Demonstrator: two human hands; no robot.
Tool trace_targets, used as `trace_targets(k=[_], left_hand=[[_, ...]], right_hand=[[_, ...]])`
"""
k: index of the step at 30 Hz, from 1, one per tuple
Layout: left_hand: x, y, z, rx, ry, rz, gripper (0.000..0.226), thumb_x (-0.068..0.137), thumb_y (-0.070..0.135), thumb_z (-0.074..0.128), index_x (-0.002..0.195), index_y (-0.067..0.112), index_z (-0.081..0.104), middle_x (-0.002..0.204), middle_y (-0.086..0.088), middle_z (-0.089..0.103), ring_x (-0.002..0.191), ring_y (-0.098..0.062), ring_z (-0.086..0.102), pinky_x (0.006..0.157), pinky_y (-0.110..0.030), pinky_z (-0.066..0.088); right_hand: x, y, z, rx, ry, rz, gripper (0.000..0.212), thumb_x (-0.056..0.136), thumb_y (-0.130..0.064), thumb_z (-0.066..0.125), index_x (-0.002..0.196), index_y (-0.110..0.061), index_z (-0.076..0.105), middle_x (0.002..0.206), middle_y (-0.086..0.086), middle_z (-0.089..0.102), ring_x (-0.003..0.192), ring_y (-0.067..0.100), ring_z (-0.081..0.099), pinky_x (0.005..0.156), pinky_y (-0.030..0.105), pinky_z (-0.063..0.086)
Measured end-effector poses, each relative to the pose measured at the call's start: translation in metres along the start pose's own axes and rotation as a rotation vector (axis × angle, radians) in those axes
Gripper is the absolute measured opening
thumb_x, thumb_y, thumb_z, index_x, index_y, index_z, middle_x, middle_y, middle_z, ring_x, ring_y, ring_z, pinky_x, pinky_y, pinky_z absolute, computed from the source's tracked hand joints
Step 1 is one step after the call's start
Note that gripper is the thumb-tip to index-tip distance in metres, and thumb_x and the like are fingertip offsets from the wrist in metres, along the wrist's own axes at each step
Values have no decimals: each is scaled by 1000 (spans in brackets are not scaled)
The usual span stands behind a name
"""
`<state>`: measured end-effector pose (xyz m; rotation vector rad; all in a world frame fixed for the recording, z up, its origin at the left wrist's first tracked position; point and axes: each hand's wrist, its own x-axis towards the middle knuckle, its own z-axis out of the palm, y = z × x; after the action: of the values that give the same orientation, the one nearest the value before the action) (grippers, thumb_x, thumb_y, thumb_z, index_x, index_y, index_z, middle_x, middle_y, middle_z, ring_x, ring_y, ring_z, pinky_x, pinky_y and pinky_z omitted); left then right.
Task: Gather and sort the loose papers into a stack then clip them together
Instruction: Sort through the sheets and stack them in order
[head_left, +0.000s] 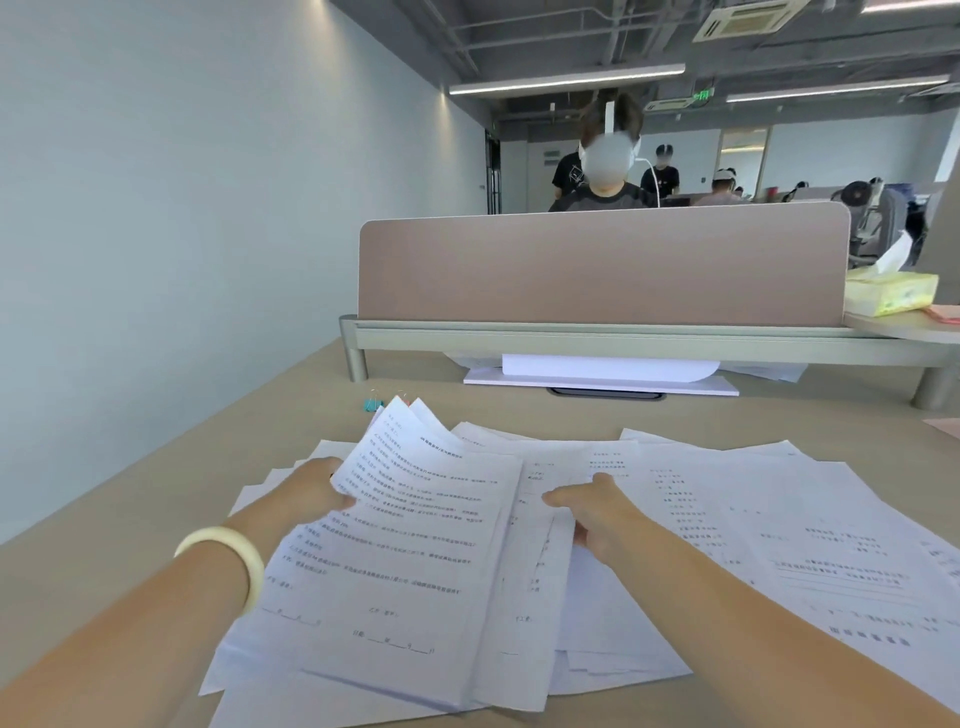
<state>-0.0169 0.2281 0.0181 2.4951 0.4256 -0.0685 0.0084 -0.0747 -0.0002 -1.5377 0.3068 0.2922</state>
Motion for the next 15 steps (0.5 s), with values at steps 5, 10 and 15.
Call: trace_targets(k=[5,10,15], left_hand=[[4,-13,-3,84,105,-78,35,91,18,58,122,3,49,104,-8,54,84,-23,53,66,-29,44],[3,-19,-2,-2,44,-96,39,91,18,59,126,5,47,108,-4,52,92,-19,50,74,-27,41],[4,-26,-2,-46,63,-76,31,90,14,60,118,6,49,84,2,51,69,-17,51,54,-23,38]], right_hand=[[2,3,23,-306,-19,-152,41,79,-1,55,119,-10,46,101,10,62,81,21,59,57,25,48],[16,-2,38,-499,41,-235,35,79,1,51,113,-7,48,88,3,54,77,20,52,52,23,40],[21,-19,27,-589,105,-314,28,78,2,46,104,-5,52,87,5,55,74,22,53,51,24,40]])
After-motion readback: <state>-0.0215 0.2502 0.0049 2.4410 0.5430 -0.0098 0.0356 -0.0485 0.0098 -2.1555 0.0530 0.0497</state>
